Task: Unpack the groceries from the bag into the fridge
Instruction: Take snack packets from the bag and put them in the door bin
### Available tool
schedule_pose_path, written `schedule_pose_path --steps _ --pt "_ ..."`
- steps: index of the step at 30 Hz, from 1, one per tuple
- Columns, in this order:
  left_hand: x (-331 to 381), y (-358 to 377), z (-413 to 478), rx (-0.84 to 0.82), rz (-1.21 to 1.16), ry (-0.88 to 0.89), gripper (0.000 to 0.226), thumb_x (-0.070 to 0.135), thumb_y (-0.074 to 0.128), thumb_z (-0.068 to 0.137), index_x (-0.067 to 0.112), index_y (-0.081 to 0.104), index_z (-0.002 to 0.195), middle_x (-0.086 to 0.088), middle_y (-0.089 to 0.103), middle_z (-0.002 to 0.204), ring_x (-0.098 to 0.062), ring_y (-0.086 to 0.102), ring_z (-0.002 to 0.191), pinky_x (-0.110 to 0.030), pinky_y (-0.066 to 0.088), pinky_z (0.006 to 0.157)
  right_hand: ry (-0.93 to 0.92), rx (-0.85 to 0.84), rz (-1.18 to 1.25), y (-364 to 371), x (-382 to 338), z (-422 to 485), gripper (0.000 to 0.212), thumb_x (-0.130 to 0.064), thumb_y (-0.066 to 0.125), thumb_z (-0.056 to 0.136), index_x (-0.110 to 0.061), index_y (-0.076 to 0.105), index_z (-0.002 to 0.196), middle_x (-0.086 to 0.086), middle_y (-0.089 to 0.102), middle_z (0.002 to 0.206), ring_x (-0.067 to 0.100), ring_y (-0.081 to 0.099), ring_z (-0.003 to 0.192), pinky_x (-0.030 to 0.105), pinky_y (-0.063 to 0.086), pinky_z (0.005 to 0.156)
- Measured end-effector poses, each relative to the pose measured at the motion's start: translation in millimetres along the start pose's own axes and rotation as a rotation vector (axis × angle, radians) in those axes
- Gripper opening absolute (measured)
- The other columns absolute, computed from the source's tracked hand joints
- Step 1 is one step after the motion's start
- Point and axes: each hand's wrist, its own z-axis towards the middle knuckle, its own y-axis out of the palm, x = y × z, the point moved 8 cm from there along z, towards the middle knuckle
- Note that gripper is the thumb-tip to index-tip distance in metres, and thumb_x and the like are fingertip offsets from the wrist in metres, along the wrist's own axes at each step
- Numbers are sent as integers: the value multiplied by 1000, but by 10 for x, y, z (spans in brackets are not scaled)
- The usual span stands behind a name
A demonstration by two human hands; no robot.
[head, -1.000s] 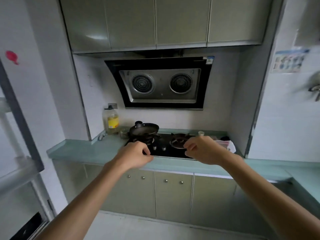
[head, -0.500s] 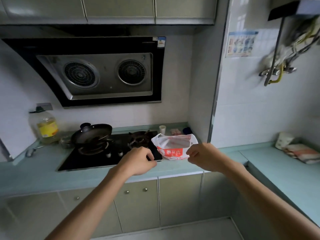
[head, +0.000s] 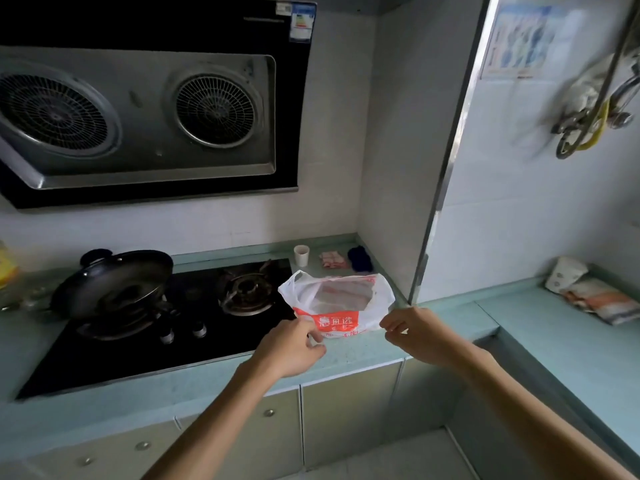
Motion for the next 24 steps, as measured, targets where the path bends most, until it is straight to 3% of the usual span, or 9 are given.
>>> schedule_pose_path --steps 9,13,15,18,20,22,24 --pt "-311 510 970 -55 -37 2 31 34 60 88 23 67 116 7 70 109 -9 66 97 -32 54 88 14 -108 -28 531 526 1022 37 -8 42 97 -17 64 124 0 65 129 16 61 115 23 47 99" --pt "-317 690 1503 -16 7 52 37 27 56 92 20 62 128 4 65 127 -14 60 116 -33 49 98 8 -145 -52 781 811 1556 39 -6 38 99 -19 58 130 5 60 131 22 62 100 17 49 81" --pt "-309 783 1796 -2 20 58 38 24 55 94 18 59 131 4 63 131 -15 59 119 -29 47 99 -16 -157 -25 915 926 1818 44 -3 37 99 -22 52 135 5 55 136 25 60 108 25 50 89" --pt "-305 1002 2273 -23 40 53 36 20 54 95 17 57 131 1 63 128 -16 59 117 -30 49 96 -114 -199 -81 1211 1112 2163 53 -4 38 99 -24 35 148 -3 33 156 24 32 144 40 30 118" --pt "-298 1174 2536 -29 88 57 39 15 53 95 16 53 134 0 60 132 -16 56 122 -31 46 102 -227 -253 -235 1435 1259 2341 48 -15 37 102 -20 32 149 -3 27 159 22 11 151 43 10 123" --pt "-318 1370 2730 -48 165 73 41 15 51 96 17 51 137 2 57 137 -15 52 127 -35 39 109 -306 -303 -342 1589 1400 2487 43 -24 34 104 -19 38 147 -2 31 157 23 10 151 40 -4 121" --pt "-396 1570 2857 -88 195 68 31 21 48 98 19 56 128 3 63 129 -15 56 120 -38 40 106 -274 -346 -322 1635 1537 2584 42 -29 31 105 -18 40 145 -3 39 153 20 23 148 38 -2 120"
